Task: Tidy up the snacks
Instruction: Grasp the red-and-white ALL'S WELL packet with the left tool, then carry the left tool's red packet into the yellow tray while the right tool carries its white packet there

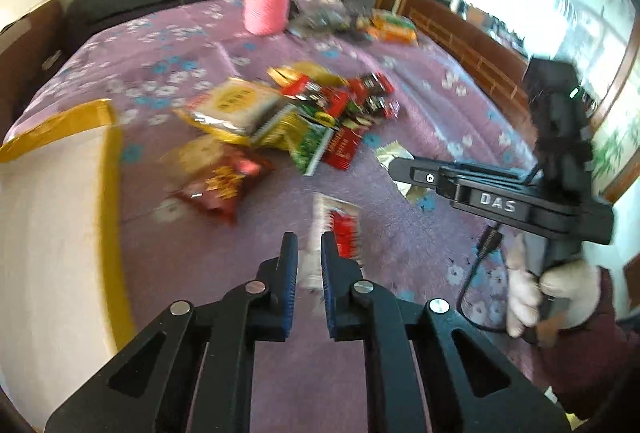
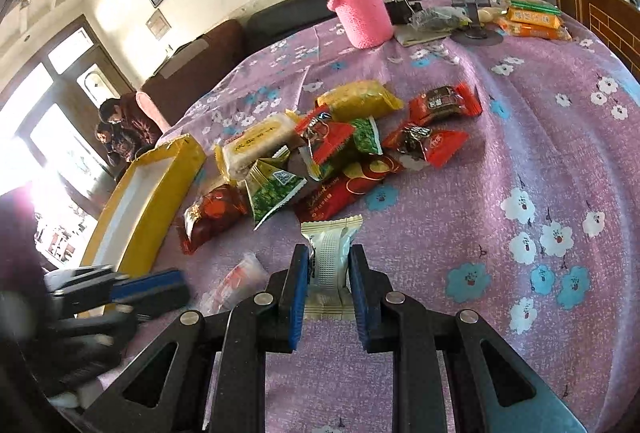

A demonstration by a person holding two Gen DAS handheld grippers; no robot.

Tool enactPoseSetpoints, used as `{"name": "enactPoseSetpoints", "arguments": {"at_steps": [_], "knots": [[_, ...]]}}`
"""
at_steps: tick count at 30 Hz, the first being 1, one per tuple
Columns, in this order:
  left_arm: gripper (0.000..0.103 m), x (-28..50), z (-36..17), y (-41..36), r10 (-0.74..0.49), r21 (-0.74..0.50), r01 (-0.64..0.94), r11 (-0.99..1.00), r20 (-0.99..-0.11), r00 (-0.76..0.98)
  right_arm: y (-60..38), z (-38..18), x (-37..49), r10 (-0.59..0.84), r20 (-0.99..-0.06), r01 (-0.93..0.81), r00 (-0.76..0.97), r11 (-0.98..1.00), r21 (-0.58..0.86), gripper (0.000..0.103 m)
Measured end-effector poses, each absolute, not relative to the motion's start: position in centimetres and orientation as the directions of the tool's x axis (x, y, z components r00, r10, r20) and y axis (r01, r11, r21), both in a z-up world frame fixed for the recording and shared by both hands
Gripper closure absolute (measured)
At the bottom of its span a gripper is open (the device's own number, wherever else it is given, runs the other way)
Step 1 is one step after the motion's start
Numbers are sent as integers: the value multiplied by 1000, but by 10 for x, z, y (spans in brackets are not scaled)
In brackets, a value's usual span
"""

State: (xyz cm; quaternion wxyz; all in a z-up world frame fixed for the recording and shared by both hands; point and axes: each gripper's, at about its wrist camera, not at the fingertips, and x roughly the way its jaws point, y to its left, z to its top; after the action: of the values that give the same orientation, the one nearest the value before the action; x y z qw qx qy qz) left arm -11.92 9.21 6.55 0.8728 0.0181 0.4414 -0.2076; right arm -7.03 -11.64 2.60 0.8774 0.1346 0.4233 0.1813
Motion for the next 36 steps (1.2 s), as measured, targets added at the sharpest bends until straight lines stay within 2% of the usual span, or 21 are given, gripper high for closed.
{"name": "enactPoseSetpoints", "arguments": {"at_steps": [4, 6, 8, 9, 10, 11, 14, 15, 16, 17, 19, 23, 28, 32, 36], "knots": [[93, -125, 68, 105, -328, -150, 350, 925, -781, 532, -113, 26, -71, 413, -691, -203, 594, 908, 368, 82], [88, -125, 66, 93, -331, -137, 378, 916, -790, 516, -113, 25, -71, 412, -692, -191, 592, 906, 377, 82], [68, -123, 62, 78, -343, -130, 413, 901, -795, 499, -116, 27, -73, 416, -686, -174, 597, 902, 395, 82], [49, -121, 58, 67, -340, -114, 431, 895, -800, 495, -118, 30, -77, 414, -681, -166, 603, 901, 400, 82], [38, -119, 54, 59, -333, -97, 444, 891, -804, 493, -118, 32, -81, 412, -679, -163, 608, 902, 401, 82], [37, -115, 48, 47, -320, -72, 458, 886, -809, 492, -120, 33, -87, 411, -676, -160, 612, 901, 403, 82], [38, -104, 30, 25, -266, -4, 475, 880, -833, 486, -122, 39, -104, 423, -671, -160, 609, 894, 418, 82], [45, -103, 24, 21, -260, 0, 483, 876, -844, 470, -123, 42, -109, 421, -671, -163, 611, 896, 414, 82], [59, -104, 21, 19, -258, 2, 482, 876, -842, 473, -124, 47, -115, 419, -668, -170, 615, 898, 406, 82], [77, -105, 24, 20, -274, -15, 479, 878, -836, 475, -124, 52, -119, 418, -665, -176, 619, 899, 402, 82], [78, -108, 31, 28, -311, -80, 458, 886, -833, 457, -124, 64, -128, 417, -653, -193, 632, 901, 389, 82], [79, -121, 48, 51, -336, -118, 426, 897, -808, 484, -118, 87, -140, 443, -620, -238, 647, 891, 388, 82], [79, -147, 86, 109, -387, -213, 352, 912, -733, 559, -93, 108, -147, 500, -594, -307, 631, 863, 401, 82], [79, -167, 116, 175, -292, -182, 232, 956, -697, 655, -59, 119, -144, 571, -588, -367, 573, 820, 439, 82], [79, -169, 115, 252, -121, -114, 56, 992, -720, 683, -7, 123, -135, 650, -591, -435, 478, 760, 483, 83]]}}
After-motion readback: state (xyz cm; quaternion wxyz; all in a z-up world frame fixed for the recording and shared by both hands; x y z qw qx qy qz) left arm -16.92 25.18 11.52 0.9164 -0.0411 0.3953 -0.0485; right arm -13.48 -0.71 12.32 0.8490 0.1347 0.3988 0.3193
